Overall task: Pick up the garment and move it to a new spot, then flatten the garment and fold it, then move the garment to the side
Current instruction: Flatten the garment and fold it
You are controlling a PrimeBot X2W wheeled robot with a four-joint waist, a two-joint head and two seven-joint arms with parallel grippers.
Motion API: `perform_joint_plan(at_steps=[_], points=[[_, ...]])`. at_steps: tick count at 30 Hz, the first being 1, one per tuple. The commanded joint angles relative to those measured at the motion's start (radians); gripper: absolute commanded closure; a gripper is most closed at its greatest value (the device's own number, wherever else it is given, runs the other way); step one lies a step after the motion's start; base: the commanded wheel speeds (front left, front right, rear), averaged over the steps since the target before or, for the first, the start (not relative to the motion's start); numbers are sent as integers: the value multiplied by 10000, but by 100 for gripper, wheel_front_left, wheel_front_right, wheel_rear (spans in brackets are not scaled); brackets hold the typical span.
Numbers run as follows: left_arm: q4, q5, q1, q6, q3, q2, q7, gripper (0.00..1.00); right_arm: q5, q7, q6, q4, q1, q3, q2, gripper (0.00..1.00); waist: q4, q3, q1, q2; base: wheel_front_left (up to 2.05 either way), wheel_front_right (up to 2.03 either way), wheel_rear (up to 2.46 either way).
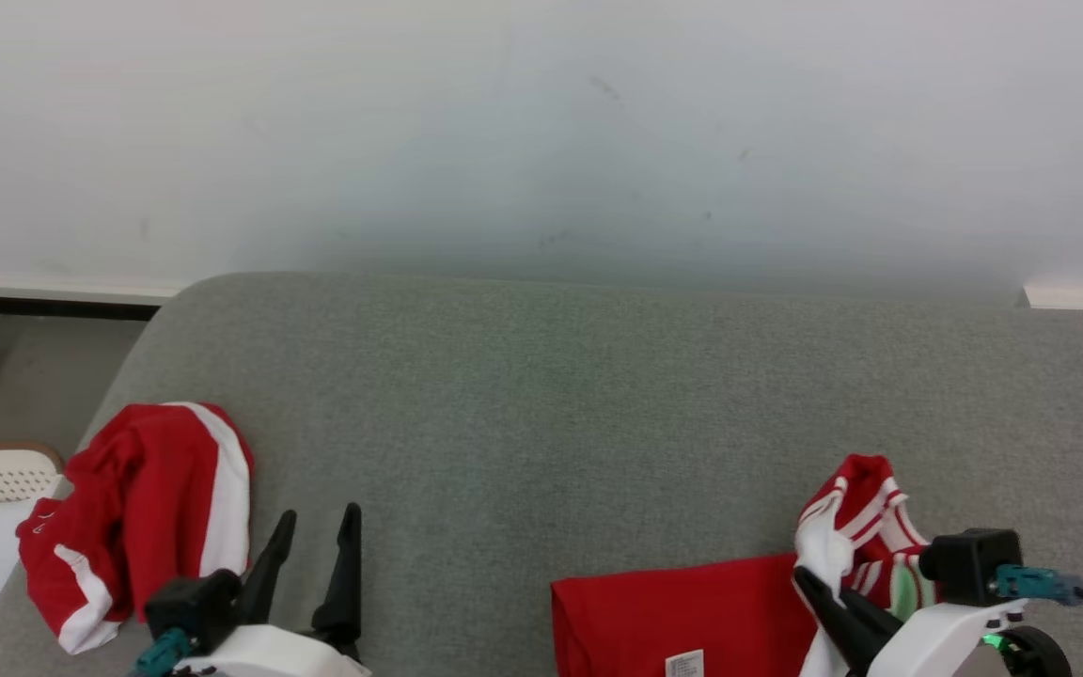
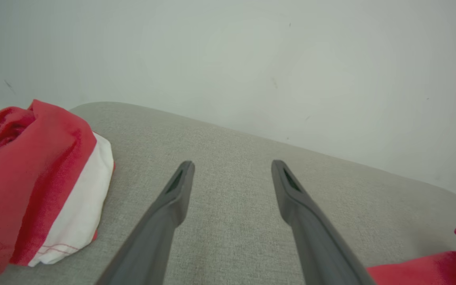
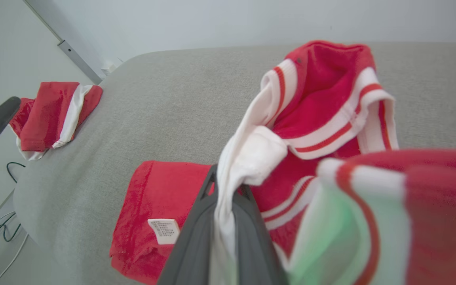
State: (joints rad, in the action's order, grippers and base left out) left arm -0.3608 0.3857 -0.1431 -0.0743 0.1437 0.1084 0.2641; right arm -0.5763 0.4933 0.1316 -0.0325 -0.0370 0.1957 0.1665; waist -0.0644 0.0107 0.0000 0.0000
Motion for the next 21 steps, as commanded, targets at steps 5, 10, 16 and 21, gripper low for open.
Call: perform_joint_plan(at_steps=[5, 10, 16, 21], points=[[-110, -132, -190, -57, 77, -13, 0, 0, 11, -27, -19, 225, -156, 871, -371, 100, -622, 45, 0, 0, 0, 0, 0], [-219, -101, -196, -83, 83, -24, 0, 0, -52, -124, -19, 515, -271, 1554, -558, 100, -1119, 59, 0, 0, 0, 0, 0], [-323, -101, -263, -116, 80, -58, 0, 0, -284, -128, -19, 1178, -462, 2206, -754, 100, -1521, 103, 0, 0, 0, 0, 0], [-368, -123, -290, -129, 55, -69, 0, 0, -650, -372, -19, 2040, -746, 2622, -918, 94, -1632, 102, 0, 0, 0, 0, 0]])
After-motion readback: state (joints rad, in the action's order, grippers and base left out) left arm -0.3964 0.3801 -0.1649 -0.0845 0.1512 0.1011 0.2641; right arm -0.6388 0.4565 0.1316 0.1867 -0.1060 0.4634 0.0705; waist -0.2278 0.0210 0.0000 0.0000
